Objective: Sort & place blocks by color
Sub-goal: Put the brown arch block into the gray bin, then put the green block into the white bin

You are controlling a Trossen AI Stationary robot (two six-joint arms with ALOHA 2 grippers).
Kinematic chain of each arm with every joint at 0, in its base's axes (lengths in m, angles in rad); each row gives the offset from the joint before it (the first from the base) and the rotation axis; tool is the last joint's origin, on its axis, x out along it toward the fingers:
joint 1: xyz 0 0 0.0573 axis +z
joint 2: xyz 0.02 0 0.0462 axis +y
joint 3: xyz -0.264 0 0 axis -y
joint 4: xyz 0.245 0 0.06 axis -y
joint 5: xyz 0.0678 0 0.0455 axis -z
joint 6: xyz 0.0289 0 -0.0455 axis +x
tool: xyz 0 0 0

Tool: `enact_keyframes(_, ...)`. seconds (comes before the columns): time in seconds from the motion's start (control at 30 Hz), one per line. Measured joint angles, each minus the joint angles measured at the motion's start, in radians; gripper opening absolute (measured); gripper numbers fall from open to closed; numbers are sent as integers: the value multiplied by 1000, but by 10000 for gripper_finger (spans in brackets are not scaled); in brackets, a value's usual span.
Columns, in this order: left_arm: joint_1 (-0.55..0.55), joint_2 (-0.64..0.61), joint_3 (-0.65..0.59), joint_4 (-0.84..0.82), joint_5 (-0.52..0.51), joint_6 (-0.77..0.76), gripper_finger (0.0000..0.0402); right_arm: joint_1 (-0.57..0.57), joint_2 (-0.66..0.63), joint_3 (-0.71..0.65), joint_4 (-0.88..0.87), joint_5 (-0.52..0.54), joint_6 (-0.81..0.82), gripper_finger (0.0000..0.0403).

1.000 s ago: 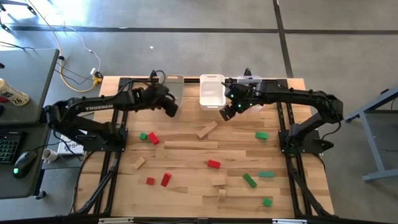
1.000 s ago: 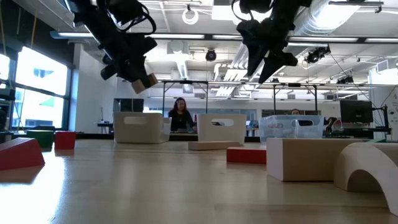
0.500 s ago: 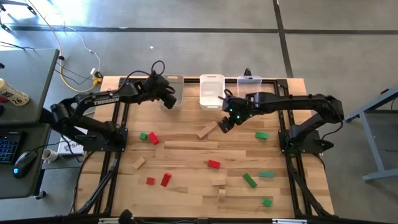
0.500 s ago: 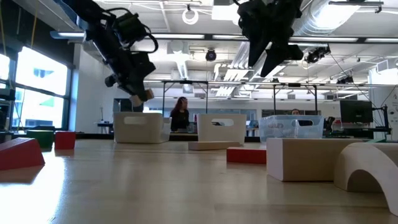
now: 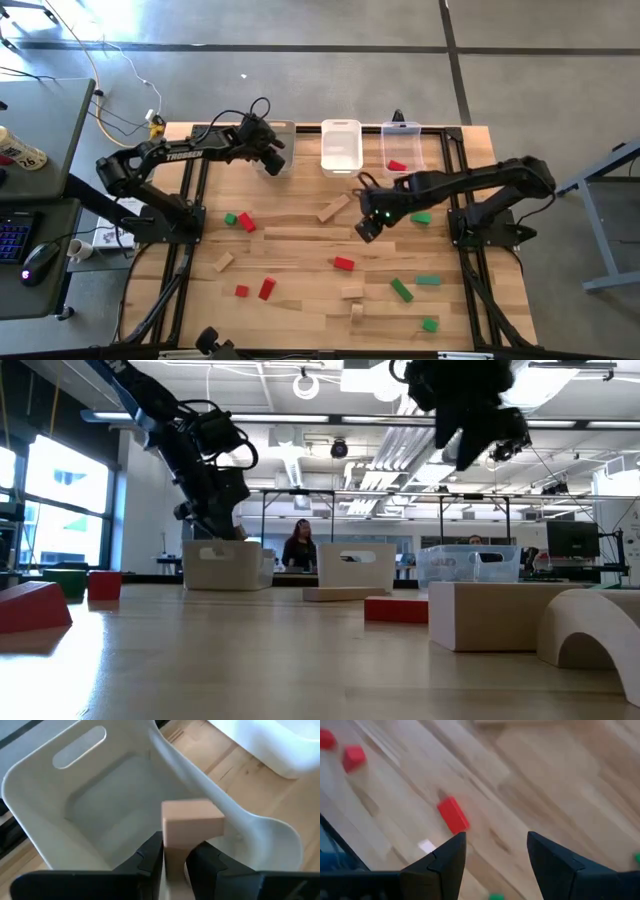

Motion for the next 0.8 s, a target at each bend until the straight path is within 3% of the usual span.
enact_keyframes(0.37,5,9,0,-1,5,57,94,176,0,0,-79,-61,235,197)
enact_keyframes(0.8,4,7,0,0,57,94,172,353,18,0,-93,-60,477,197)
